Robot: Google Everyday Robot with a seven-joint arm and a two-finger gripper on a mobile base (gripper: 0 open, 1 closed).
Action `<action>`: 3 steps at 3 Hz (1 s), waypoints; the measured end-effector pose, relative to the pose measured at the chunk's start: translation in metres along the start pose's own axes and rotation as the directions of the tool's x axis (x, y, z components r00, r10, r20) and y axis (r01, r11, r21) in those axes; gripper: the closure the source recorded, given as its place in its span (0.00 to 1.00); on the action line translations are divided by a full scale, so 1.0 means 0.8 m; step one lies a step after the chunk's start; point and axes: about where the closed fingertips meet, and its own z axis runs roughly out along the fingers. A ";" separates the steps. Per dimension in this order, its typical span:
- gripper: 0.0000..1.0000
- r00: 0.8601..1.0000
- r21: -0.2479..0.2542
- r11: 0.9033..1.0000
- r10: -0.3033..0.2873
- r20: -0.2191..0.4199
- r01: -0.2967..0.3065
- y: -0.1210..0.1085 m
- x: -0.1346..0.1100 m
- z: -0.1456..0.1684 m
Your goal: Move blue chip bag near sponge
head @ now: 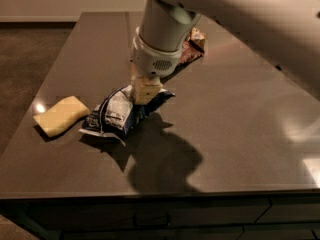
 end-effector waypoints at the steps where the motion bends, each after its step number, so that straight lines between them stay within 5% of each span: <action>1: 0.61 0.998 0.029 0.999 0.032 0.046 -0.033 -0.027 -0.020 0.012; 3: 0.14 0.992 0.056 0.996 0.061 0.113 -0.067 -0.039 -0.029 0.013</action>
Offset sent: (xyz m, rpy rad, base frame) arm 0.0342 0.0317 0.0090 0.2358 -0.0007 -0.1030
